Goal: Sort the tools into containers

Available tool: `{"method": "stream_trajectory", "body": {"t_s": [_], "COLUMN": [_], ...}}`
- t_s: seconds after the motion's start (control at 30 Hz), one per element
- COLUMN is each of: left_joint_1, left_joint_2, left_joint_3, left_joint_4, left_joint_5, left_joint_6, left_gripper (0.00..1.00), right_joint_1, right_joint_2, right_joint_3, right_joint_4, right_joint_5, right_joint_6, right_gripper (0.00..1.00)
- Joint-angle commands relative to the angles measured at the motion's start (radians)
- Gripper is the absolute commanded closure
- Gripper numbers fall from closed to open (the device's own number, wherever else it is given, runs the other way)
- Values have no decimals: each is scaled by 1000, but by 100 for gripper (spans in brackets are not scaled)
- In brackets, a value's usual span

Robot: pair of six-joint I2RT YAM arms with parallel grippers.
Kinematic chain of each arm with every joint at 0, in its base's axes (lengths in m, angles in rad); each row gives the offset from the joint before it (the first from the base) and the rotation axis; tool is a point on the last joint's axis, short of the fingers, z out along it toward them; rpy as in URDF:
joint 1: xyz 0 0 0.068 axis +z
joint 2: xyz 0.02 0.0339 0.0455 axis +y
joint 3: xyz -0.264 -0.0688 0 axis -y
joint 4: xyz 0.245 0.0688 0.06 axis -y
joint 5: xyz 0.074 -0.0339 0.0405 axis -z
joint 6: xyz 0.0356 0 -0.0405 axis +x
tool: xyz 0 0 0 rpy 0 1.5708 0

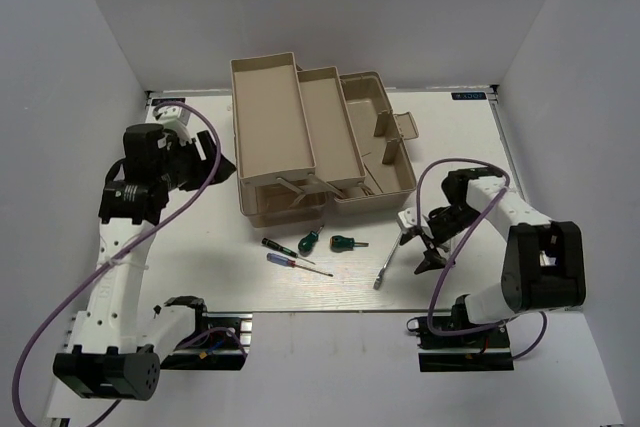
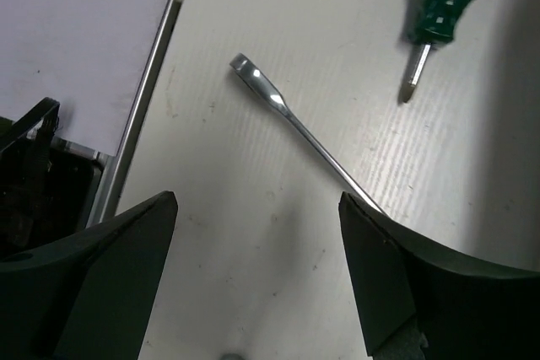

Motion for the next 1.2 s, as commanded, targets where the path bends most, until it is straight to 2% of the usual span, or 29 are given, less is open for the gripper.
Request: {"method": "stream_trajectory", "body": {"t_s": [0.0, 0.1, 0.33, 0.47, 0.5, 0.63, 0.73, 0.77, 0.87, 0.93, 1.07, 1.1, 1.13, 1.17], "left_joint_1": [-1, -1, -1, -1, -1, -1, -1, -1, -1, -10, -10, -10, -10, -19], "left_joint_2": [-73, -105, -147, -147, -147, -147, -147, -147, -147, -136, -101, -101, -101, -101], "left_joint_3": [-32, -73, -104, -127, -136, -159, -178, -178, -178, -166, -104, -92, -74, -64], "left_joint_4": [-47, -65, -74, -65, -65, -65, -65, -65, -65, -65, -65, -45, -27, -9], "left_joint_5": [29, 49, 49, 61, 61, 85, 96, 107, 116, 127, 177, 214, 232, 252], "left_joint_6": [-4, -4, -26, -26, -26, -35, -26, -26, -26, -26, 6, 7, 7, 16], "left_gripper": [25, 29, 29, 37, 44, 54, 57, 57, 60, 60, 64, 64, 64, 65], "right_joint_1": [54, 115, 189, 226, 232, 275, 284, 289, 284, 281, 260, 254, 243, 237], "right_joint_2": [19, 68, 124, 160, 171, 173, 160, 159, 130, 101, -8, -25, -53, -71], "right_joint_3": [-21, -14, 5, -13, -17, -61, -127, -135, -150, -138, -77, 0, 34, 72], "right_joint_4": [65, 125, 242, 306, 346, 450, 550, 594, 570, 518, 371, 261, 225, 185], "right_joint_5": [32, 50, 91, 173, 180, 237, 303, 311, 320, 302, 193, 164, 129, 25], "right_joint_6": [-626, -583, -479, -441, -433, -353, -306, -299, -284, -273, -191, -169, -116, -29], "right_gripper": [17, 18, 18, 23, 25, 43, 58, 67, 82, 99, 100, 100, 100, 100]}}
